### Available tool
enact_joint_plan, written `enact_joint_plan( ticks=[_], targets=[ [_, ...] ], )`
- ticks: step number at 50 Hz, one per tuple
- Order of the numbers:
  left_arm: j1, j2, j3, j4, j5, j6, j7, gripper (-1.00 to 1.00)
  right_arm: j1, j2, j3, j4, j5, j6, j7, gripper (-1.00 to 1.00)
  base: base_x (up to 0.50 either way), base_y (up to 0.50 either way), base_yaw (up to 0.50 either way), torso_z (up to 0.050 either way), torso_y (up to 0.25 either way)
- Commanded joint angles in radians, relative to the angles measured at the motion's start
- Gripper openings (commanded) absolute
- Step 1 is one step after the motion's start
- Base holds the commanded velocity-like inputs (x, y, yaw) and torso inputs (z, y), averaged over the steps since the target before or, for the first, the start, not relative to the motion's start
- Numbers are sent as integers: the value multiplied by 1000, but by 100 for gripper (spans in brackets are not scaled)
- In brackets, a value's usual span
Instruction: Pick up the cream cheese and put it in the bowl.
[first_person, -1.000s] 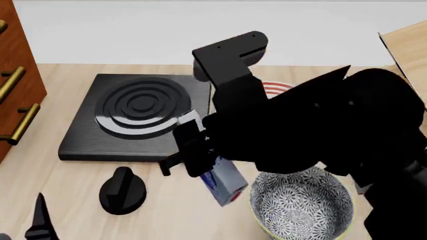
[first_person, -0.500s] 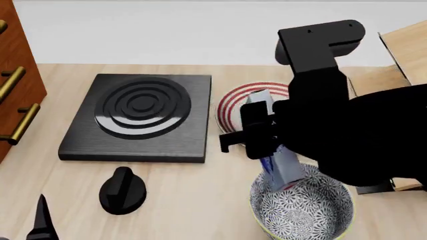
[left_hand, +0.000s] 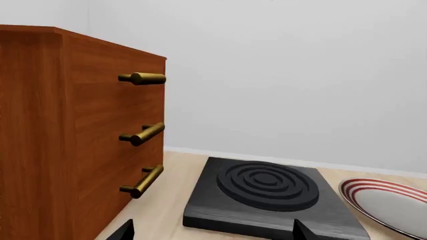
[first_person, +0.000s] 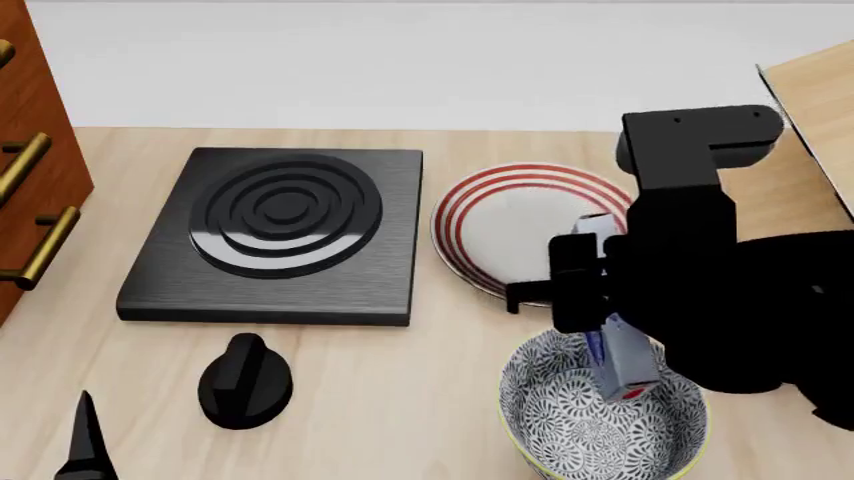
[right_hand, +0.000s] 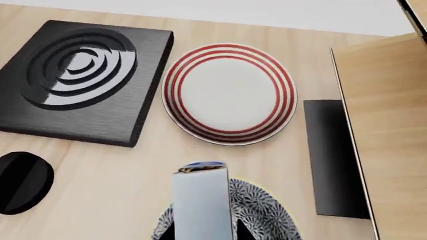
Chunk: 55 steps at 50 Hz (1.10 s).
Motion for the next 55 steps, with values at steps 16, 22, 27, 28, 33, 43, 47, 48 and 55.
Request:
enact_joint_plan(
  ticks=[16,22,27,28,33,43,47,48,55],
  targets=[
    [5,-10,0,15,-2,1,-14,100,-16,-36,-22,107,-110,-77,-77,-100,0,0,0,0,1],
    [0,-9,2,3,-4,5,-12,100,-28,-55,-40,159,-141,-104,-118,-100,0,0,0,0,0],
    [2,-10,1,6,-4,6,-15,100,-31,-63,-47,177,-146,-106,-140,-100,0,0,0,0,0],
    [2,-10,1,5,-4,6,-16,100,-31,-64,-48,177,-147,-105,-138,-100,0,0,0,0,0],
    [-10,-4,4,-16,1,10,-19,100,-39,-71,-58,191,-154,-104,-145,-100,0,0,0,0,0],
    [-11,-6,7,-15,1,6,-24,100,-56,-75,-77,191,-156,-86,-140,-100,0,0,0,2,1],
    [-7,-8,8,-10,2,8,-26,100,-60,-72,-76,185,-155,-88,-144,-100,0,0,0,0,0],
    [-7,-9,8,-9,0,6,-25,100,-61,-72,-76,188,-156,-90,-145,-100,0,0,0,0,0],
    [8,-13,8,8,4,13,-31,100,-78,-76,-85,216,-177,-118,-173,-100,0,0,0,0,0]
  ],
)
